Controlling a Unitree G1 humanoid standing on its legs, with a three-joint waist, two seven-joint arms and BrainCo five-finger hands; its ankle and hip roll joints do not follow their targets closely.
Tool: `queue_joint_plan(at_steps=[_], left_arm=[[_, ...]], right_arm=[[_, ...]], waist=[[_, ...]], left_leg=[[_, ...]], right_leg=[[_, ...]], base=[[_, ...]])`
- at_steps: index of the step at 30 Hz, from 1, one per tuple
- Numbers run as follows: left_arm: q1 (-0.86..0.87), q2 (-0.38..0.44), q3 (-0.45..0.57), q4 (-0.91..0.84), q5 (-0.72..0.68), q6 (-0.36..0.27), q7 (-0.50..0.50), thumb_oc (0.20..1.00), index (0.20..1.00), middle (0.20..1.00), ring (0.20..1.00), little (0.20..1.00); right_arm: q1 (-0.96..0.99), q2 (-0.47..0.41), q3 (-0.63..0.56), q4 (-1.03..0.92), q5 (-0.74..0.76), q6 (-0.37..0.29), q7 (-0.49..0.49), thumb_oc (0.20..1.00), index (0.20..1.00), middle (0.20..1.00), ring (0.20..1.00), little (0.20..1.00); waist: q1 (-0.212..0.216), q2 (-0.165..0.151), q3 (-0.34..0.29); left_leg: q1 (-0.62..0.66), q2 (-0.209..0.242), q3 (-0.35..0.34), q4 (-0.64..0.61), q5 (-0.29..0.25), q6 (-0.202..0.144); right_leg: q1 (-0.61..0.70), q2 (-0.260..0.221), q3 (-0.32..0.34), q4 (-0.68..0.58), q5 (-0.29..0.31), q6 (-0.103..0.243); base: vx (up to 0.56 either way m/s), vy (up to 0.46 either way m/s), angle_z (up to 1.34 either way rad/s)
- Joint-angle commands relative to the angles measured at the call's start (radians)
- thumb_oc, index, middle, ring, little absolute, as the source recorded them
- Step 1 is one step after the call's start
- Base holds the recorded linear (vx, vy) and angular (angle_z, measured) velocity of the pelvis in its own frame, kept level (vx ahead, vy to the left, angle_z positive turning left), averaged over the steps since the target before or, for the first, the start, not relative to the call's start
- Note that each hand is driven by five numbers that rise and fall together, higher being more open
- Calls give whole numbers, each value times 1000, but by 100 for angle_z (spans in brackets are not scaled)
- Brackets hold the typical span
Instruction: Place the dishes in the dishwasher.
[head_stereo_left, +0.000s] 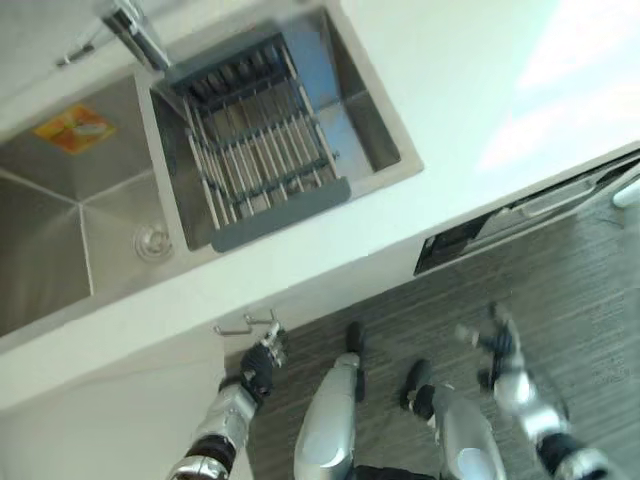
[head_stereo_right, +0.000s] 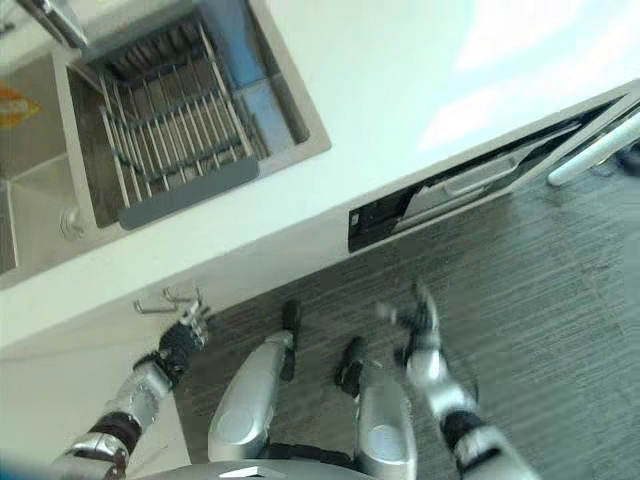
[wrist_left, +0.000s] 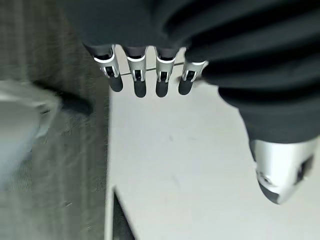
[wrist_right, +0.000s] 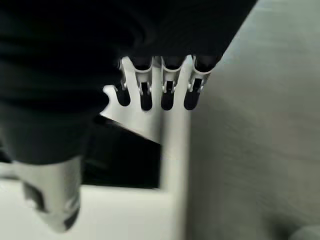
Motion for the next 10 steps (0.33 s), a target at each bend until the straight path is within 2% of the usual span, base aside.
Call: queue_joint_plan(at_steps=[1,4,10], left_arm=[[48,19,-34,1,66,17,15,1000,1000,1000,1000,1000],[61,1,-37,42,109,31,18,1000,1000,1000,1000,1000],[77,-20,-45,166,203,66,8,1000,1000,1000,1000,1000]], right_arm=[[-119,-19,-67,-12,21,-106,21,1000,1000,1000,1000,1000],[-68,-10,-78,-20,-11,-117,23,1000,1000,1000,1000,1000],[-28,13,-83,54,-4,-72,83,1000,1000,1000,1000,1000]], waist=[[11,-65,-35],[-12,-78,-66],[-36,-98,-150]], left_leg=[[-17,12,75,107,-113,-7],[11,10,92,107,-125,-5],[60,4,126,107,-149,-4]], right_leg=[[37,-11,103,-46,37,77],[54,-20,114,-46,35,82],[86,-38,141,-46,38,99]], base=[[73,90,-24],[56,66,-31],[62,65,-9]])
